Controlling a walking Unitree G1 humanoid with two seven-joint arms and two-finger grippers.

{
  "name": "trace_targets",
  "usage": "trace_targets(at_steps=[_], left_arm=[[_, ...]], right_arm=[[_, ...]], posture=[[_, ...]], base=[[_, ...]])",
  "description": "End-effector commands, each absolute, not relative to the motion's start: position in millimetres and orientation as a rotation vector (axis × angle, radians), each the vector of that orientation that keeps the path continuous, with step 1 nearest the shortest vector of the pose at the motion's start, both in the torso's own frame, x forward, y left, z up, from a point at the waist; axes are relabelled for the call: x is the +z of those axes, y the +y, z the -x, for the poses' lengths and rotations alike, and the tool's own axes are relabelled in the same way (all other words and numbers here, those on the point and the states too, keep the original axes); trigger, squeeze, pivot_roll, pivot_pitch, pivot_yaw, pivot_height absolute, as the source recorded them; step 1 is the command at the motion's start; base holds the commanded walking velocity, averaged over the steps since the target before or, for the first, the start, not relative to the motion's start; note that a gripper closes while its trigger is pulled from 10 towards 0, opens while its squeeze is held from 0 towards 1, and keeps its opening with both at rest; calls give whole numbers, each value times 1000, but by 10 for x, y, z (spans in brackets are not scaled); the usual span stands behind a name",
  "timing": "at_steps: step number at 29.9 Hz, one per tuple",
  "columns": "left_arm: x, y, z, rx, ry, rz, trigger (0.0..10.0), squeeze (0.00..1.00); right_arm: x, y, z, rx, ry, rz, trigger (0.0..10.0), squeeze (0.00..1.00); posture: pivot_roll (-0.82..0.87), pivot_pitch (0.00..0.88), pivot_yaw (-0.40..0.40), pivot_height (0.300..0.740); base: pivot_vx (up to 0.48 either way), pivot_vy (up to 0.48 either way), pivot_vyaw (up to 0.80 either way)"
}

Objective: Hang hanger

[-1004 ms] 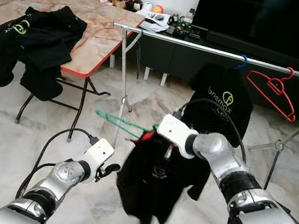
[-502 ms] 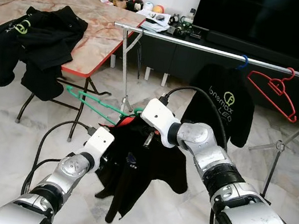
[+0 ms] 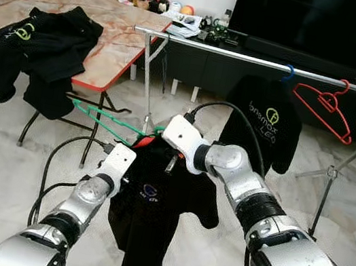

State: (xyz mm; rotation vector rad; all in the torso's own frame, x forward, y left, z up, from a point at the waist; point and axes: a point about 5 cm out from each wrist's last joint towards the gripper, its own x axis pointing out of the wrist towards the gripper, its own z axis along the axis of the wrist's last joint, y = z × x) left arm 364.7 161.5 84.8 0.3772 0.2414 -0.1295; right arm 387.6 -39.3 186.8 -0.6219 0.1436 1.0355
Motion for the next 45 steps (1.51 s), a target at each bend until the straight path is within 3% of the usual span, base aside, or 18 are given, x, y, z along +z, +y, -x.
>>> trace_targets(at_steps=[1, 10, 17, 25, 28, 30, 45], left_arm=[[871, 1630, -3672, -107, 253, -405, 10000, 0], [913, 1627, -3702, -79, 252, -341, 10000, 0], [929, 1413, -3686, -260, 212, -267, 10000, 0], [947, 1337, -3693, -304, 208, -264, 10000, 0], [950, 1364, -3698, -288, 212, -259, 10000, 0], [956, 1385, -3712, -249, 221, -276, 10000, 0], [1051, 1517, -3775, -24, 189, -316, 10000, 0]], right_arm=[[2069, -339, -3911, 1025, 78, 625, 10000, 0], [2055, -331, -3906, 1027, 82, 625, 10000, 0], [2065, -299, -3909, 1016, 83, 604, 10000, 0], [2138, -190, -3936, 935, 87, 477, 10000, 0], [2172, -152, -3953, 883, 88, 421, 10000, 0], [2239, -48, -3935, 893, 88, 280, 10000, 0], [2247, 55, -3881, 970, 105, 207, 10000, 0]], posture=[[112, 0, -81, 740], [112, 0, -81, 740], [115, 0, -83, 740], [117, 0, -83, 740], [120, 0, -83, 740], [126, 0, -87, 740], [118, 0, -88, 740]], base=[[0, 0, 0], [0, 0, 0], [0, 0, 0], [0, 0, 0], [0, 0, 0], [0, 0, 0], [0, 0, 0]])
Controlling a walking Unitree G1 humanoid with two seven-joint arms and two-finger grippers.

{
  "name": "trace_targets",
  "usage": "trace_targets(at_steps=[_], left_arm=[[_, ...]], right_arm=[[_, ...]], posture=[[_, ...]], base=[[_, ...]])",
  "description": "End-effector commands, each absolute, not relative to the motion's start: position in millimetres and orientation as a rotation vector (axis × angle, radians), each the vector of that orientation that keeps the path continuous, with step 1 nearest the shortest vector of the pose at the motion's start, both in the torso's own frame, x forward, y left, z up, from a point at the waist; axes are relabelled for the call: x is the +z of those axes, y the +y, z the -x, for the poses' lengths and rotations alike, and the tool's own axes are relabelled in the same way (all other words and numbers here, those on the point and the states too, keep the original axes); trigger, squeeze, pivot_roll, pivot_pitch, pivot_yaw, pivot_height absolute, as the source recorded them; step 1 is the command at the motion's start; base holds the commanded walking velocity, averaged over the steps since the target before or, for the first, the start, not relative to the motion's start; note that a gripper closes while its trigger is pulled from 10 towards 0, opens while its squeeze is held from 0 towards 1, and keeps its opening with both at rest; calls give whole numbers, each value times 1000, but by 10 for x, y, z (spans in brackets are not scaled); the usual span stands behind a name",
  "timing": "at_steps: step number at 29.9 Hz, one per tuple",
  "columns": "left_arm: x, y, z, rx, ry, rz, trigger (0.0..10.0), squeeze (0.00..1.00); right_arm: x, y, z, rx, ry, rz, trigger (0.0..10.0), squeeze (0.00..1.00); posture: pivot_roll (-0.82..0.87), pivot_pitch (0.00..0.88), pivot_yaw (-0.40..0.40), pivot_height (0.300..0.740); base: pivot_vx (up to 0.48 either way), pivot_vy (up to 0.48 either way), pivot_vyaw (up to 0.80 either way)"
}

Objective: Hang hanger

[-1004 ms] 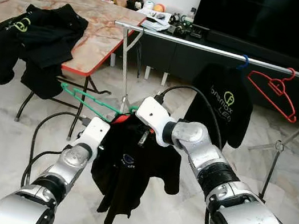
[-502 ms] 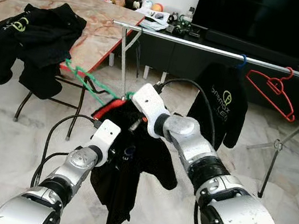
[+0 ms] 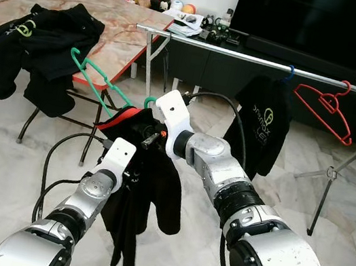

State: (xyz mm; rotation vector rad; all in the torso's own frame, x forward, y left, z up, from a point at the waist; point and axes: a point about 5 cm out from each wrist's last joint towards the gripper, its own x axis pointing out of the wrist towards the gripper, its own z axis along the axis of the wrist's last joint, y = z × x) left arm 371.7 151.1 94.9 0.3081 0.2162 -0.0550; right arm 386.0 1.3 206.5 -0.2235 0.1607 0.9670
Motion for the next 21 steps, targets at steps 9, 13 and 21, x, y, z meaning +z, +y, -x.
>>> trace_targets(at_steps=[9, 13, 21], left_arm=[[1071, 1596, -3781, 97, 189, -343, 10000, 0], [1054, 1557, -3773, 86, 190, -342, 10000, 0], [1024, 1754, -3746, 243, 232, -398, 10000, 0]], right_arm=[[2241, 72, -3870, 982, 112, 194, 10000, 0], [2242, 72, -3870, 982, 113, 189, 10000, 0], [2242, 65, -3870, 987, 115, 184, 10000, 0]], posture=[[120, 0, -89, 740], [120, 0, -89, 740], [119, 0, -88, 740]], base=[[0, 0, 0], [0, 0, 0], [0, 0, 0]])
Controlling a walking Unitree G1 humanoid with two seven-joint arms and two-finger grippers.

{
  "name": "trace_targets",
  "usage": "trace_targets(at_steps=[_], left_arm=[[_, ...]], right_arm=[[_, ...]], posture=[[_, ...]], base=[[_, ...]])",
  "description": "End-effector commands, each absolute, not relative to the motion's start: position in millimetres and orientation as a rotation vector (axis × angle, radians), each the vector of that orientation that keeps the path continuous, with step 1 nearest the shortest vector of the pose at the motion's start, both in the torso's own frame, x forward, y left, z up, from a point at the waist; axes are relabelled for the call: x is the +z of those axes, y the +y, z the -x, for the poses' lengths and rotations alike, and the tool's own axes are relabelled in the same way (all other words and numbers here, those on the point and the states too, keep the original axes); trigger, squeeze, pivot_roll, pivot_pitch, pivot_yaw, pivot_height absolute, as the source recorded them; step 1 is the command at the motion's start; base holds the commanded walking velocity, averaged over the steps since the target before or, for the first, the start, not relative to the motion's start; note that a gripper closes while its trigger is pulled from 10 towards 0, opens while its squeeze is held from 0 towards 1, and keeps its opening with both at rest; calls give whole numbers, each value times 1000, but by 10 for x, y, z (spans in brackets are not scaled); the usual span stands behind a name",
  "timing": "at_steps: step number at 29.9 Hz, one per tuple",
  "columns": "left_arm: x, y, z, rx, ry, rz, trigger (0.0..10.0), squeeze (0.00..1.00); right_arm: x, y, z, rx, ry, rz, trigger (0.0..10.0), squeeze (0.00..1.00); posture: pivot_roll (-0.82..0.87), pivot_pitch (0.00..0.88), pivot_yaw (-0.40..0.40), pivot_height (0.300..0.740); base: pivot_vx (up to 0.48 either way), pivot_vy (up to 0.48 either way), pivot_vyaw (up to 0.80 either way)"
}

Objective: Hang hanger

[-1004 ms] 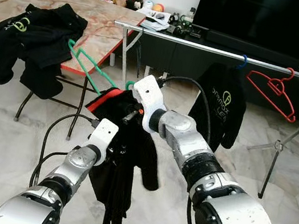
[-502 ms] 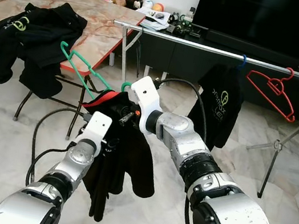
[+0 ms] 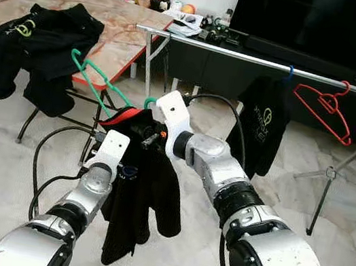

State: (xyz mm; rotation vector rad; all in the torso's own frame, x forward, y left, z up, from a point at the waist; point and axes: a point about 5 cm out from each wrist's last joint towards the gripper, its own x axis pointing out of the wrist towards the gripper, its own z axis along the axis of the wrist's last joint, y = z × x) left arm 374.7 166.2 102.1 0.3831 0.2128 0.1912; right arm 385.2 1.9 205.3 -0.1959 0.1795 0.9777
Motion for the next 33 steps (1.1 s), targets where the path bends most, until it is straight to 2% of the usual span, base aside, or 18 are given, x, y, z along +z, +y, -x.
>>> trace_targets(at_steps=[1, 5, 11, 12, 17, 33], left_arm=[[1029, 1785, -3743, 261, 232, -400, 10000, 0], [1050, 1841, -3742, 297, 221, -402, 10000, 0], [1065, 1743, -3760, 243, 203, -376, 10000, 0], [1065, 1614, -3771, 149, 187, -329, 10000, 0], [1048, 1446, -3767, -5, 172, -346, 10000, 0], [976, 1388, -3682, -260, 151, -280, 10000, 0]], right_arm=[[2238, 63, -3870, 987, 116, 184, 10000, 0], [2224, 62, -3866, 990, 120, 185, 10000, 0], [2222, 66, -3863, 995, 121, 187, 10000, 0], [2226, 69, -3862, 998, 120, 186, 10000, 0], [2229, 66, -3862, 1001, 118, 188, 10000, 0], [2209, -2, -3900, 946, 135, 161, 10000, 0]], posture=[[119, 0, -88, 740], [119, 0, -88, 740], [119, 0, -88, 740], [119, 0, -88, 740], [114, 0, -89, 740], [126, 0, -88, 740]], base=[[0, 0, 0], [0, 0, 0], [0, 0, 0], [0, 0, 0], [0, 0, 0], [0, 0, 0]])
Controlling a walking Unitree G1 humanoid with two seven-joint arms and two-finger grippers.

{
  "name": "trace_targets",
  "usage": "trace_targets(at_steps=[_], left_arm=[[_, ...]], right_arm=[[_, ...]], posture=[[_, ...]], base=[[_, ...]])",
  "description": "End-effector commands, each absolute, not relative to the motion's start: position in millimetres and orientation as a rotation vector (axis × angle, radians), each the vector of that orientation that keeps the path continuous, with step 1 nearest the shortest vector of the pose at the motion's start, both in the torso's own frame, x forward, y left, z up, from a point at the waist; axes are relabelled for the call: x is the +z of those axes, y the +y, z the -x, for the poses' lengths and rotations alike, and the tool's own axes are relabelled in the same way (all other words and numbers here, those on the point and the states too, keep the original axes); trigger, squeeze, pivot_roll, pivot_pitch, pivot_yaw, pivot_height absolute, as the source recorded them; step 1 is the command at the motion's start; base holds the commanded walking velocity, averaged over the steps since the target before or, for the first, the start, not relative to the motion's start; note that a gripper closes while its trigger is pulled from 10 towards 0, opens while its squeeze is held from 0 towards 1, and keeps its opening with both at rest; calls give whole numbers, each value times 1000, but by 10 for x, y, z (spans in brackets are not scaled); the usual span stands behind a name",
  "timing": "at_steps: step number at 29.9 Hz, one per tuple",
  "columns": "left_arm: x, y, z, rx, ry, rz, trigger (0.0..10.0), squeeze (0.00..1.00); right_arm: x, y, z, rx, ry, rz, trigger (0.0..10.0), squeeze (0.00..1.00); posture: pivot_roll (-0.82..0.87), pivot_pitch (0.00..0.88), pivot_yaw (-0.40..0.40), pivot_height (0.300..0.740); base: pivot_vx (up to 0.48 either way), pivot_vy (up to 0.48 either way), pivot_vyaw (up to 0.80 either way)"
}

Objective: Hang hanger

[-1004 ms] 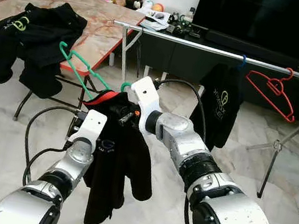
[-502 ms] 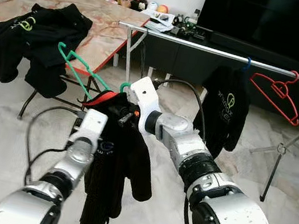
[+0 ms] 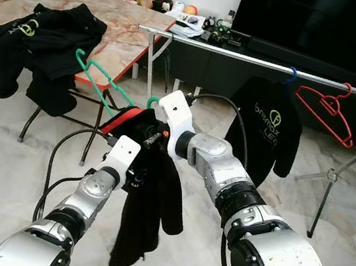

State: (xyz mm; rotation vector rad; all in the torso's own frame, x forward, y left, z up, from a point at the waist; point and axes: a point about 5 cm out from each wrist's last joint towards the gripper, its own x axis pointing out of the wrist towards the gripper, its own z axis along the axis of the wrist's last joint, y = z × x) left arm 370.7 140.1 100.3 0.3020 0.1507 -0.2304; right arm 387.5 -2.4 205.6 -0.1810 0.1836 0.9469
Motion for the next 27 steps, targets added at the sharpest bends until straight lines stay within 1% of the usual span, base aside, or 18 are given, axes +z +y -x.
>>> trace_targets(at_steps=[1, 6, 10, 16, 20, 22, 25, 27], left_arm=[[957, 1388, -3673, -273, 160, -279, 10000, 0], [911, 1389, -3648, -289, 180, -263, 10000, 0], [873, 1341, -3617, -358, 196, -262, 10000, 0], [834, 1390, -3606, -313, 215, -267, 10000, 0], [766, 1329, -3587, -332, 267, -298, 10000, 0], [761, 1324, -3584, -340, 273, -289, 10000, 0], [726, 1328, -3572, -375, 313, -343, 10000, 0], [704, 1341, -3564, -366, 330, -353, 10000, 0]], right_arm=[[2214, -1, -3900, 948, 135, 161, 10000, 0], [2231, 8, -3899, 952, 131, 158, 10000, 0], [2218, -5, -3898, 960, 137, 170, 10000, 0], [2266, -16, -3912, 955, 129, 137, 10000, 0], [2348, 50, -3892, 997, 107, 114, 10000, 0], [2370, 72, -3878, 1025, 97, 125, 10000, 0], [2395, 93, -3863, 1059, 86, 123, 10000, 0], [2401, 96, -3862, 1062, 85, 124, 10000, 0]], posture=[[126, 0, -88, 740], [123, 0, -87, 740], [125, 0, -88, 740], [125, 0, -89, 740], [125, 0, -89, 740], [125, 0, -89, 740], [122, 0, -90, 740], [121, 0, -91, 740]], base=[[0, 0, 0], [0, 0, 0], [0, 0, 0], [0, 0, 0], [0, 0, 0], [0, 0, 0], [0, 0, 0], [0, 0, 0]])
